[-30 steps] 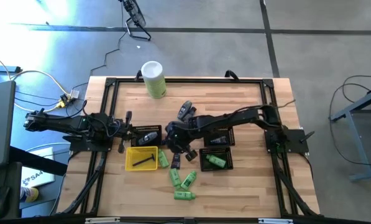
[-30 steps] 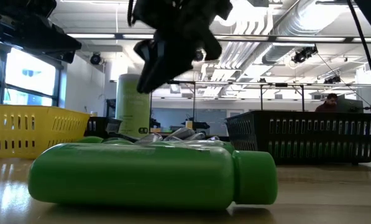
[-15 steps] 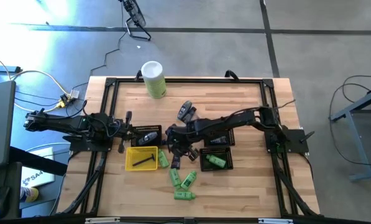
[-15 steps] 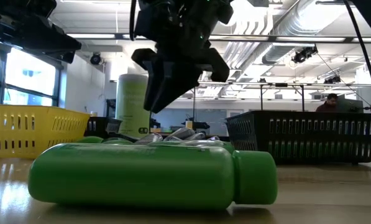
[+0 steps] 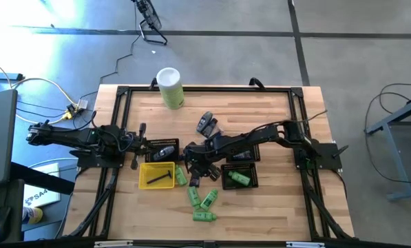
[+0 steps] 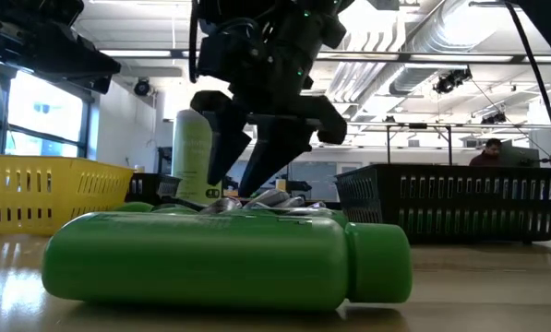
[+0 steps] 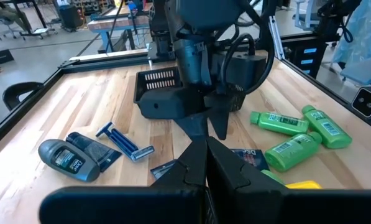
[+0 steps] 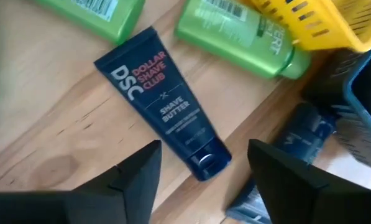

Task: Pick & Place Travel size toiletries
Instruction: Put the blue shave cream into the top right black bin

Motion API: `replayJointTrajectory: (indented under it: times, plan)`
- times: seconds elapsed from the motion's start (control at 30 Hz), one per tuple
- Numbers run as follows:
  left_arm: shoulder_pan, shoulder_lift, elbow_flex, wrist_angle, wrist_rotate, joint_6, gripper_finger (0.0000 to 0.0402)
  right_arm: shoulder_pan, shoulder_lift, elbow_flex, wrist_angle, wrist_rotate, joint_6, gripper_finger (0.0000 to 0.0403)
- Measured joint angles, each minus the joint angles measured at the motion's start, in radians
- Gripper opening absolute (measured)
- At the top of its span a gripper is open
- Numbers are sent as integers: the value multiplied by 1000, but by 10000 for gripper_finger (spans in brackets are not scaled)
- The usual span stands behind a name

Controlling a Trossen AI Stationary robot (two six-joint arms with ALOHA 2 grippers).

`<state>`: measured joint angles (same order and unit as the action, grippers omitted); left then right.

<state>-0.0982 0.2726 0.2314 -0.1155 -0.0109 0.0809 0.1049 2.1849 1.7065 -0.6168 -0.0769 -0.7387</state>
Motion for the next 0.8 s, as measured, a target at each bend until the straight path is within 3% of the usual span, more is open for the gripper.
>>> replayJointTrajectory:
  times: [0.57,0.8]
  plan:
    - [0,0,0,-1,0,0,0,-8,61,0,-17,-1,-53,236]
    - [0,0,0,-3,0,0,0,-9,61,0,-37,0,-53,214]
